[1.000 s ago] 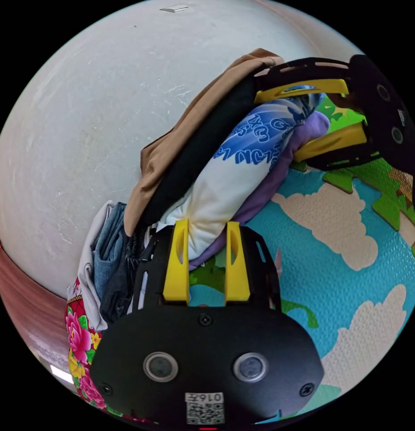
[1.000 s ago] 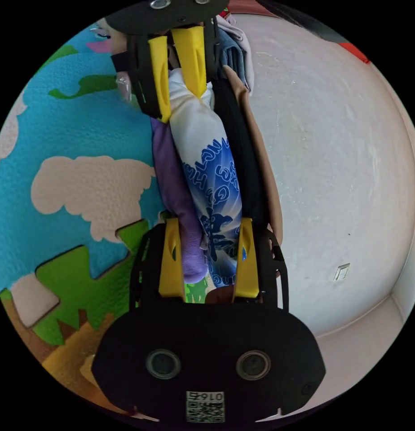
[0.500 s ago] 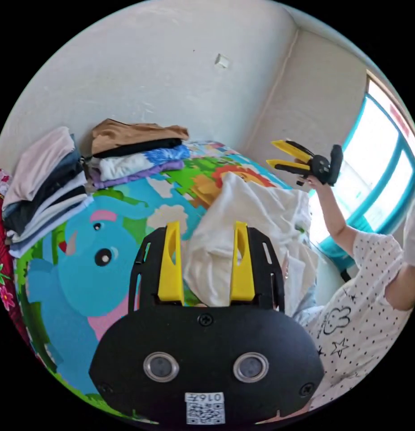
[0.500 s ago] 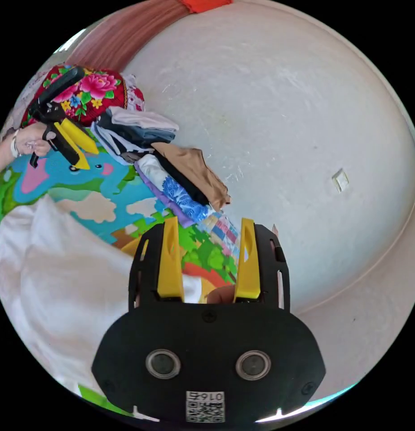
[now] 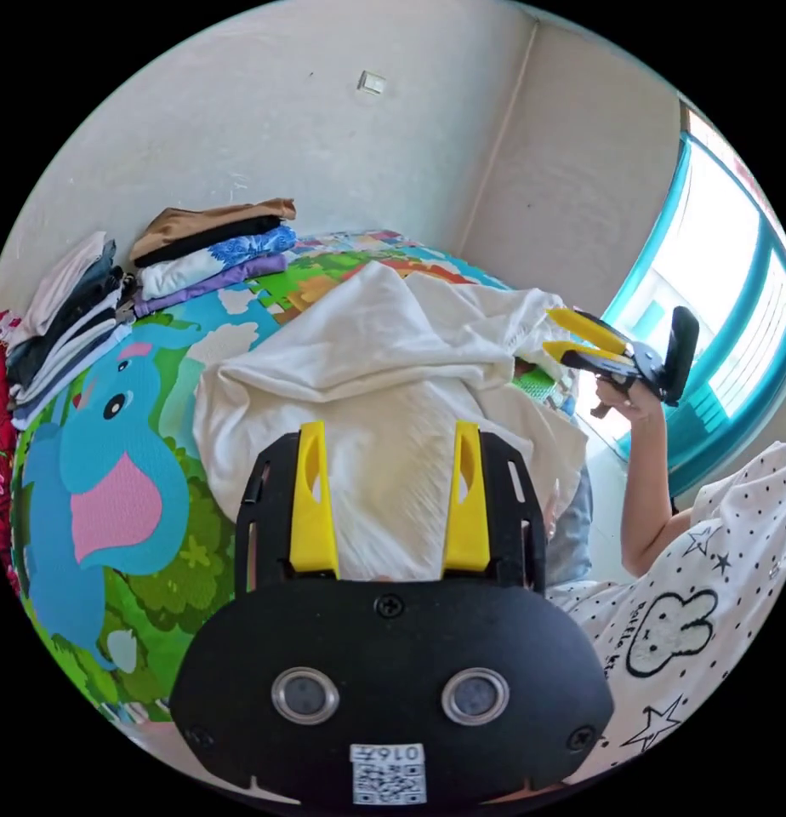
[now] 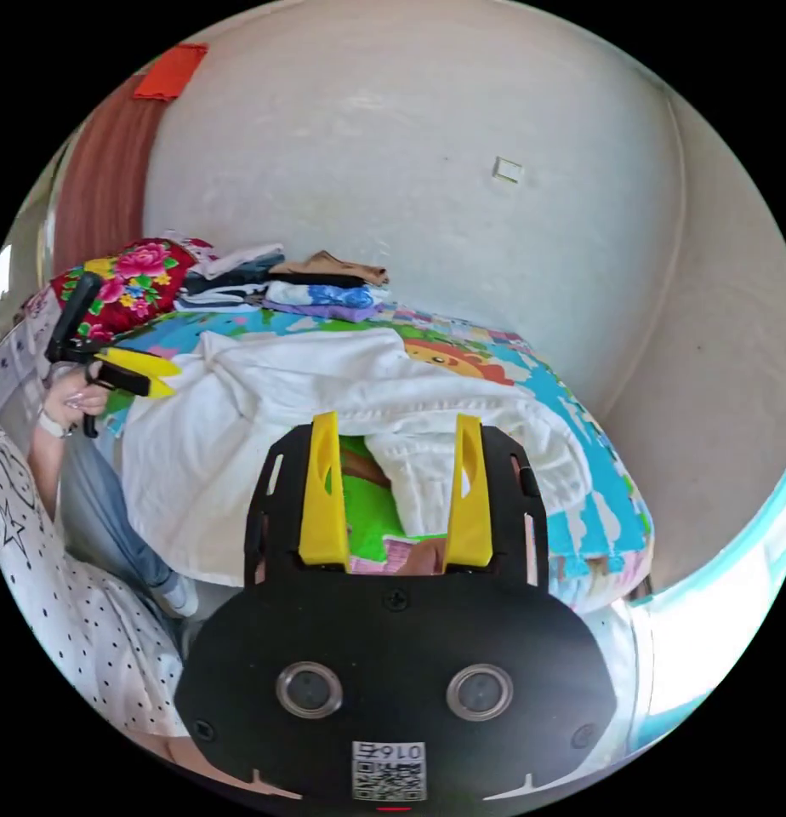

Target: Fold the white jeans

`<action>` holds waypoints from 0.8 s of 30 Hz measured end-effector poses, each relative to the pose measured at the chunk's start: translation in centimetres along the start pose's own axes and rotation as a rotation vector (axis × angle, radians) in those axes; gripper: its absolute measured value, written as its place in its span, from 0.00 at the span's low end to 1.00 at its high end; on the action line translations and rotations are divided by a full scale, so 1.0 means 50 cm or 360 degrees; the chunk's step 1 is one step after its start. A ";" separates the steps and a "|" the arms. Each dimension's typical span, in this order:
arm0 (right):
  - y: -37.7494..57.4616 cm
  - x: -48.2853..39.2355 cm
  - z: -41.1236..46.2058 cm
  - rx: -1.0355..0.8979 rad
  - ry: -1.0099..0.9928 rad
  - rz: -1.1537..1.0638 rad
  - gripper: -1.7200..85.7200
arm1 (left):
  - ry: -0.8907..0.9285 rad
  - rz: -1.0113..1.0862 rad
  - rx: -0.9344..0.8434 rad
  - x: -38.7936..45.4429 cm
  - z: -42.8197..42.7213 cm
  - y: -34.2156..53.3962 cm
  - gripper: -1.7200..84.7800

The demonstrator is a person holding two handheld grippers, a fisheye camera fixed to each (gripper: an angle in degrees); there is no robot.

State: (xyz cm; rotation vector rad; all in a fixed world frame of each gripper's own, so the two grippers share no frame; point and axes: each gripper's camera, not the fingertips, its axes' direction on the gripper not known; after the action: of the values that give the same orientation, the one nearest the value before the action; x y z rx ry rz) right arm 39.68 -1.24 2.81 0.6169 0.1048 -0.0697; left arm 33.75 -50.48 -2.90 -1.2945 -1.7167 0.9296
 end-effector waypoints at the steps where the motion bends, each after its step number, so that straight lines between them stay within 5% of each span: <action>1: -0.010 0.002 0.014 0.0015 -0.0095 -0.0081 0.23 | 0.0013 -0.0006 0.0016 -0.002 0.004 0.003 0.24; 6: -0.042 -0.037 0.116 -0.0003 -0.0184 -0.0311 0.22 | 0.0203 -0.0079 0.0114 -0.018 0.032 0.083 0.24; 10: -0.055 -0.065 0.199 -0.0156 -0.0121 -0.0565 0.11 | -0.0036 -0.0147 0.0025 -0.044 0.040 0.160 0.22; 19: -0.072 0.199 0.094 0.0306 -0.0276 0.0132 0.02 | -0.0263 -0.0660 0.0236 -0.163 0.024 0.360 0.22; 24: -0.076 0.246 0.034 0.0503 -0.0108 0.0235 0.02 | 0.0121 -0.0538 0.0011 -0.169 0.157 0.341 0.19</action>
State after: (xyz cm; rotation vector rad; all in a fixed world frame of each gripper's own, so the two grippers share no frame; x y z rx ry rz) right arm 51.65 -5.73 0.55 0.9351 -0.0190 0.0370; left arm 35.10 -55.82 -22.72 -0.9804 -1.7989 0.6798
